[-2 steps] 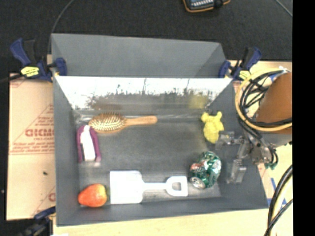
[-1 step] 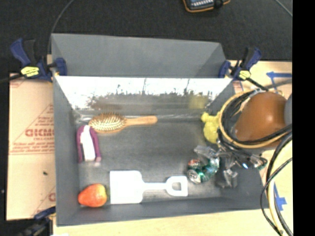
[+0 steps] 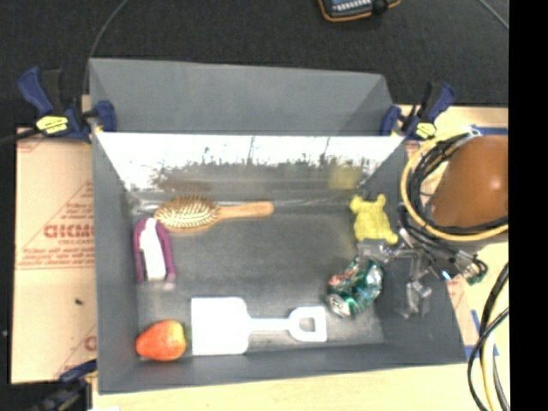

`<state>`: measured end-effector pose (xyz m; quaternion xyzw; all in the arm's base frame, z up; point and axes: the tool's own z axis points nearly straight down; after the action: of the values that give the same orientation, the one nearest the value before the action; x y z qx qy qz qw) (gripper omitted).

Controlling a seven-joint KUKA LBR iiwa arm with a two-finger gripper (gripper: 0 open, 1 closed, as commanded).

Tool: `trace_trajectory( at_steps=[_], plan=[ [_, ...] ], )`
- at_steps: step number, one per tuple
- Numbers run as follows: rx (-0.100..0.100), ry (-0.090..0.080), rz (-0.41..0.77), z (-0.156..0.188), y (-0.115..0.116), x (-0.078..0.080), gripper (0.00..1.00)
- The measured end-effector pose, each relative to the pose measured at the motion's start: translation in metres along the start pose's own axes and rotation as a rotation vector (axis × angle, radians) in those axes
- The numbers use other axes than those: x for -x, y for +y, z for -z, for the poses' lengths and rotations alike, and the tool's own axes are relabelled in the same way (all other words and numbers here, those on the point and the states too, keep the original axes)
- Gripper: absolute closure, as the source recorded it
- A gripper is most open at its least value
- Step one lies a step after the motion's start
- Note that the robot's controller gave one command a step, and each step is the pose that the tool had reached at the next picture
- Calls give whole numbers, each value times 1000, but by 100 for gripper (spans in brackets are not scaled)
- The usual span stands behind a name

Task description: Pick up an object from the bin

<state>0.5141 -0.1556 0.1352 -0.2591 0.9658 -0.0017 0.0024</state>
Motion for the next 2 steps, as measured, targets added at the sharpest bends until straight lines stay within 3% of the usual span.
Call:
trace_trajectory(
  at_steps=[1, 2],
  plan=[
    [5, -10, 391, -35, 48, 3, 0],
    [12, -13, 502, -64, 29, -1, 0]
  ],
)
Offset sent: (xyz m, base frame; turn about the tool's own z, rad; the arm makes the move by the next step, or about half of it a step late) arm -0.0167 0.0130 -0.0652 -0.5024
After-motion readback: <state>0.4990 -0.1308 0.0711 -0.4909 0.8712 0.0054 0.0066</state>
